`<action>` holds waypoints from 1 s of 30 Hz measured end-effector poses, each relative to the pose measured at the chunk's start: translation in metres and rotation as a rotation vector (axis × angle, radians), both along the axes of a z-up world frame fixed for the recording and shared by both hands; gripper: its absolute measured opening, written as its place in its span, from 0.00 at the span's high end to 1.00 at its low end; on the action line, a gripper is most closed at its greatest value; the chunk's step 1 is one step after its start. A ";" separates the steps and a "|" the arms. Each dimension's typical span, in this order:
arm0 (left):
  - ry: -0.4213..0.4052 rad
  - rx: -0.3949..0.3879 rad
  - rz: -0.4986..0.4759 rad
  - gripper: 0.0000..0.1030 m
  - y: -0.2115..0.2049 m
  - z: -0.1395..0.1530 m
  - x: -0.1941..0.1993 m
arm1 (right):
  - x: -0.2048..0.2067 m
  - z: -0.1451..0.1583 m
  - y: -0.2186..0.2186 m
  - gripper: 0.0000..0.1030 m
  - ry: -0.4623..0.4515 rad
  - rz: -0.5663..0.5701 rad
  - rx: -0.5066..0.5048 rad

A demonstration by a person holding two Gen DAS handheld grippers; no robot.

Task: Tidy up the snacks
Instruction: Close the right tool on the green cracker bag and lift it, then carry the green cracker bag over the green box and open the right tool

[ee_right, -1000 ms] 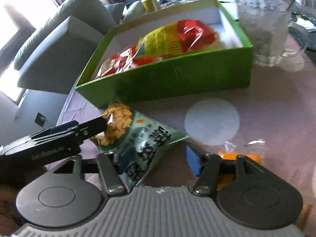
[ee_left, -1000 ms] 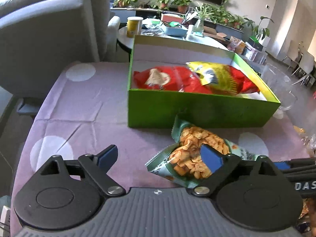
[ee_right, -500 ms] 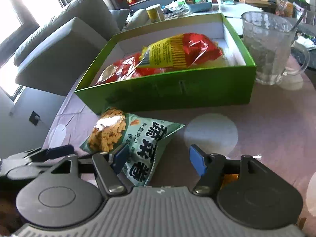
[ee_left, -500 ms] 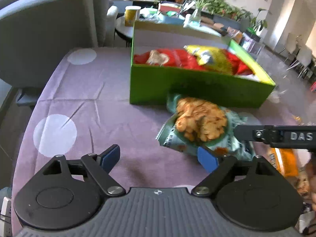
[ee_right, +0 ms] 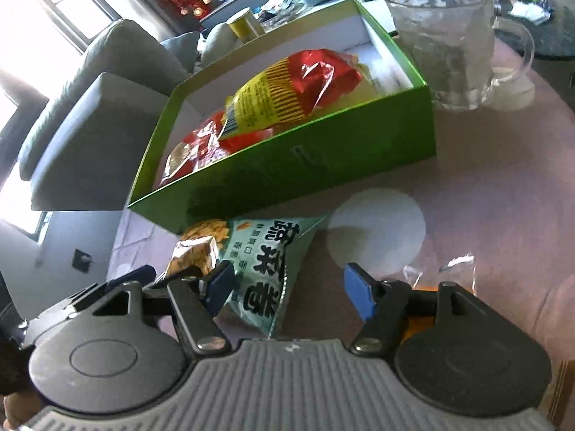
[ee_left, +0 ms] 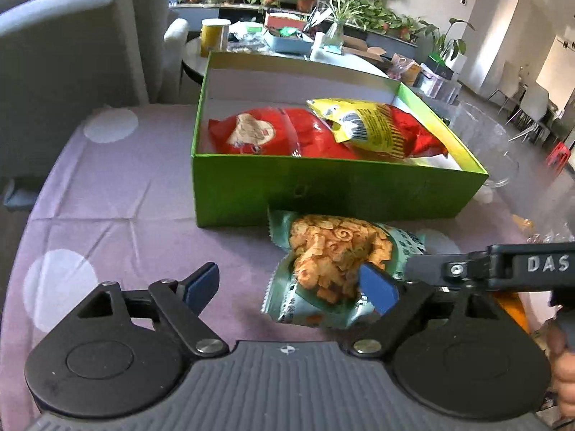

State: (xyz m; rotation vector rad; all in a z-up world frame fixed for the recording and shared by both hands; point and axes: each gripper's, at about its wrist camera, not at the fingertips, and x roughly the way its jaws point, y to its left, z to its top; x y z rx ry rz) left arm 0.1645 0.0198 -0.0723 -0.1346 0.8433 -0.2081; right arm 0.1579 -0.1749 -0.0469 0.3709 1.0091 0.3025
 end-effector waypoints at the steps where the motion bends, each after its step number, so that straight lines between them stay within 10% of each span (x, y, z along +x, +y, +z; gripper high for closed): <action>1: -0.002 0.000 -0.005 0.22 0.000 0.000 0.000 | 0.001 -0.001 0.002 0.36 -0.004 0.008 -0.002; 13: -0.022 0.001 -0.084 0.40 -0.011 0.006 -0.010 | 0.002 -0.006 0.012 0.46 -0.023 0.072 0.032; 30: -0.017 -0.027 -0.033 0.24 -0.004 0.010 -0.005 | 0.002 0.004 -0.014 0.40 -0.022 0.015 0.057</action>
